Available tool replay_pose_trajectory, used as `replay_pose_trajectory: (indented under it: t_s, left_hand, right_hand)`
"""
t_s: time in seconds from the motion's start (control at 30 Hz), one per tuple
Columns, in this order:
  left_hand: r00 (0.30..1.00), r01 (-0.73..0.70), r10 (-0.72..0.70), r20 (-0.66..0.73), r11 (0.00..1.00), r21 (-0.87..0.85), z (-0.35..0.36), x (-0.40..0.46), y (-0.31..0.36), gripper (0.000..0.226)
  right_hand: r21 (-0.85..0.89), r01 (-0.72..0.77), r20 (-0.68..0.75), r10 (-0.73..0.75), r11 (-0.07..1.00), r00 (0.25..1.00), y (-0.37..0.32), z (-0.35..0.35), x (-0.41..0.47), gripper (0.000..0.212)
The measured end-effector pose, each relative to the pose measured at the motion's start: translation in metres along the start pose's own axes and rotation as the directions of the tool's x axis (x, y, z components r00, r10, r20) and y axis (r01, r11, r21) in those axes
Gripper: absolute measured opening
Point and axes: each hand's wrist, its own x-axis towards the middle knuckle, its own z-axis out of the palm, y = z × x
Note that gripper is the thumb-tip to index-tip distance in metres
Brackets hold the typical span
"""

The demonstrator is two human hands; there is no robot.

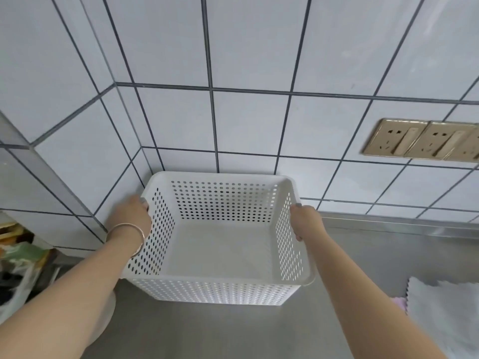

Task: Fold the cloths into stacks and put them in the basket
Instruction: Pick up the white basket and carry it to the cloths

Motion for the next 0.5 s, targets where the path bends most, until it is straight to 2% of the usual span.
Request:
replay_pose_trajectory:
  t_s: [0.13,0.2,0.23,0.27,0.33,0.37,0.43,0.5]
  left_hand:
    - [1.0,-0.024,0.024,0.011,1.0,-0.006,0.001,0.004,-0.001,0.021]
    - [0.997,-0.065,0.062,0.047,0.995,0.082,-0.005,-0.001,0.0,0.021]
    - [0.995,-0.097,0.089,0.055,0.979,0.178,-0.011,-0.004,0.001,0.03]
    - [0.989,-0.149,0.14,0.053,0.953,0.265,-0.017,-0.009,0.005,0.039]
    - [0.954,-0.279,0.298,-0.024,0.915,0.292,-0.028,-0.021,0.021,0.048]
    - [0.915,-0.366,0.396,-0.076,0.895,0.254,-0.033,-0.03,0.036,0.049]
    - [0.792,-0.573,0.586,-0.169,0.81,0.124,-0.037,-0.053,0.075,0.045]
    - [0.601,-0.781,0.75,-0.276,0.625,0.0,-0.031,-0.09,0.123,0.043]
  right_hand:
    - [-0.064,0.001,0.027,0.001,0.998,1.0,-0.006,-0.001,0.005,0.026]
    - [-0.09,0.021,0.025,-0.019,0.996,1.0,-0.009,0.0,0.002,0.034]
    - [-0.116,0.033,0.012,-0.032,0.993,0.999,-0.011,-0.001,-0.003,0.038]
    - [-0.152,0.048,-0.031,-0.053,0.987,0.998,-0.011,-0.004,-0.009,0.041]
    - [-0.217,0.097,-0.232,-0.148,0.971,0.961,-0.009,-0.013,-0.027,0.047]
    - [-0.238,0.145,-0.35,-0.224,0.96,0.91,-0.005,-0.018,-0.037,0.049]
    - [-0.265,0.283,-0.548,-0.385,0.922,0.743,0.014,-0.026,-0.063,0.046]
    - [-0.328,0.353,-0.651,-0.48,0.877,0.588,0.052,-0.029,-0.091,0.039]
